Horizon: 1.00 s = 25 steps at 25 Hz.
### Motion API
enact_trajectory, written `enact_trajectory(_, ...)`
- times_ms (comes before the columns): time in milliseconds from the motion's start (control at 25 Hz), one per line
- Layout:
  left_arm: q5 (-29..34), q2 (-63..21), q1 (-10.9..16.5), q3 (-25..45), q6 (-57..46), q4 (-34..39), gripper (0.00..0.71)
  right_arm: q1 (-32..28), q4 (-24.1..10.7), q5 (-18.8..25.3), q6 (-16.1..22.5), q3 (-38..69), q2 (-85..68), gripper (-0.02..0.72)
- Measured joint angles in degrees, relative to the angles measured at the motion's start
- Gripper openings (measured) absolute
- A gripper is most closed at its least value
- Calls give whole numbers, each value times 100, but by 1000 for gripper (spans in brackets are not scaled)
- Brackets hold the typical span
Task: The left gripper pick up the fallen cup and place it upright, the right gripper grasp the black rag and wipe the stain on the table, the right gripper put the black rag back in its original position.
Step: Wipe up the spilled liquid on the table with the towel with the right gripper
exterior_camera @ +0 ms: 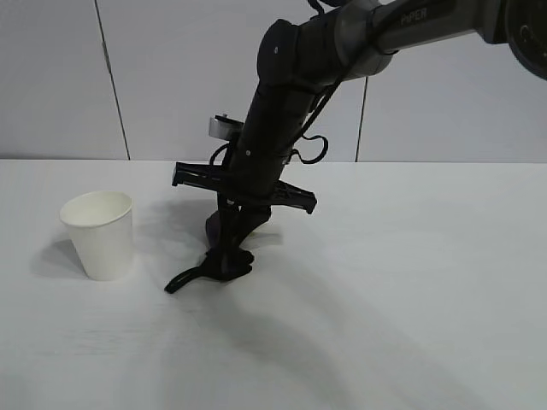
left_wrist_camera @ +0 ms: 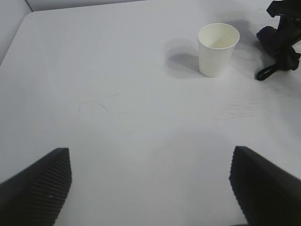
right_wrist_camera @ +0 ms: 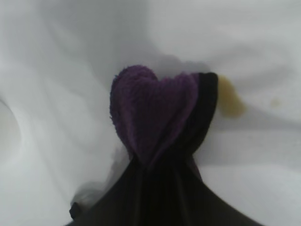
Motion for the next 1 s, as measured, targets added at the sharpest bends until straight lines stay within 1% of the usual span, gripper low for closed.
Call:
enact_trajectory(120, 0, 0, 0, 0, 0, 0, 660, 0, 24, 6, 0, 0, 11, 74)
enact_trajectory(200, 0, 0, 0, 0, 0, 0, 660, 0, -60, 16, 0, 0, 11, 74)
enact_trajectory(400, 0, 0, 0, 0, 0, 0, 660, -41, -445, 19, 96, -17, 4, 74)
enact_trajectory(560, 0, 0, 0, 0, 0, 0, 660, -140, -611, -16, 150, -36, -7, 74)
enact_trajectory(680, 0, 0, 0, 0, 0, 0, 660, -181, -882, 9, 166, -154, 1, 74)
enact_trajectory(760, 0, 0, 0, 0, 0, 0, 660, -230, -1071, 122, 173, -296, 36, 74)
enact_trajectory(880, 0, 0, 0, 0, 0, 0, 660, -330, -1372, 460, 230, -578, 59, 74)
enact_trajectory(1000, 0, 0, 0, 0, 0, 0, 660, -416, -1489, 729, 268, -783, 59, 74)
